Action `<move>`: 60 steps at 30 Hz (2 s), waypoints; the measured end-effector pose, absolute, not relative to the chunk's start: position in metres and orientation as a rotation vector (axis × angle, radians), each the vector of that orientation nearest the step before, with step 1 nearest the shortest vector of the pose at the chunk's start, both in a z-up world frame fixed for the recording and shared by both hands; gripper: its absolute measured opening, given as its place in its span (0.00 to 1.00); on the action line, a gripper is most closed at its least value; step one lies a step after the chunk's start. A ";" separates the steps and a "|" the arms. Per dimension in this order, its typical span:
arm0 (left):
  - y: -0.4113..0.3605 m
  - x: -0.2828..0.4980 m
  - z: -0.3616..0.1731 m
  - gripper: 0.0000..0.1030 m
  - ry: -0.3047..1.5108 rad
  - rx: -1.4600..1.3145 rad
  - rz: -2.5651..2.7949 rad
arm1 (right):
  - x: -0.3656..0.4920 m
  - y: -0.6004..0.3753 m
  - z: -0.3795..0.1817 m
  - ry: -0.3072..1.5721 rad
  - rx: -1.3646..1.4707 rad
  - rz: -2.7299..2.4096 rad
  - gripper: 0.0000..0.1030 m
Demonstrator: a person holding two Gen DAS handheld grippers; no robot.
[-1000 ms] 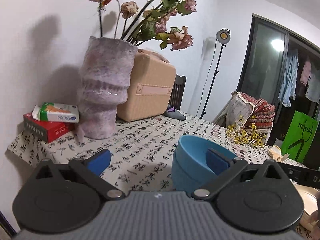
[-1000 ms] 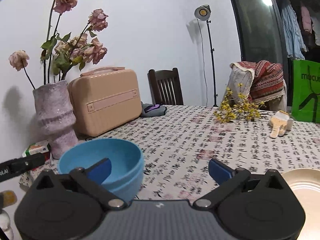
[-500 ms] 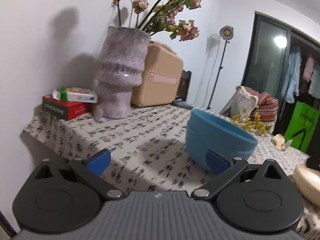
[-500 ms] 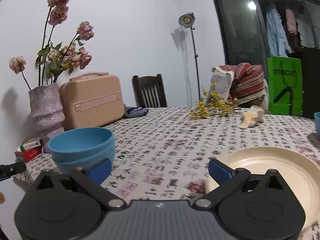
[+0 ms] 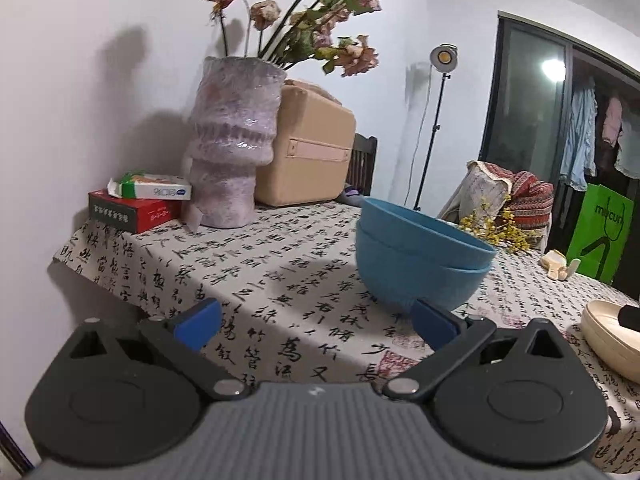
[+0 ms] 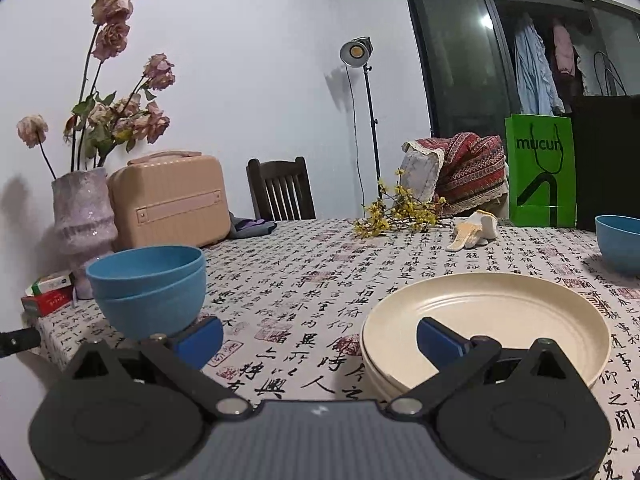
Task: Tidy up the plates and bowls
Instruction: 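Move both open grippers back away from the stacked blue bowls, then move both open grippers toward the last blue bowl by the bags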
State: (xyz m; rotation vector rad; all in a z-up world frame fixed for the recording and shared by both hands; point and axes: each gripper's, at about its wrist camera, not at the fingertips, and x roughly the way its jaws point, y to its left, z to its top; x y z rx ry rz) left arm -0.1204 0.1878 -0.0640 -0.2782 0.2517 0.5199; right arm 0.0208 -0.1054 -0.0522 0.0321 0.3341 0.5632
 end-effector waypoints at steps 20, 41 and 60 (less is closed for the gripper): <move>0.144 -0.075 -0.057 1.00 0.237 -0.238 0.253 | 0.000 -0.154 -0.055 0.323 0.040 0.414 1.00; 0.092 -0.027 -0.043 1.00 0.240 -0.188 0.002 | -0.001 -0.184 -0.025 0.221 0.061 0.278 1.00; 0.034 0.035 -0.014 1.00 0.193 -0.166 -0.125 | 0.031 -0.210 -0.010 0.232 0.046 0.214 1.00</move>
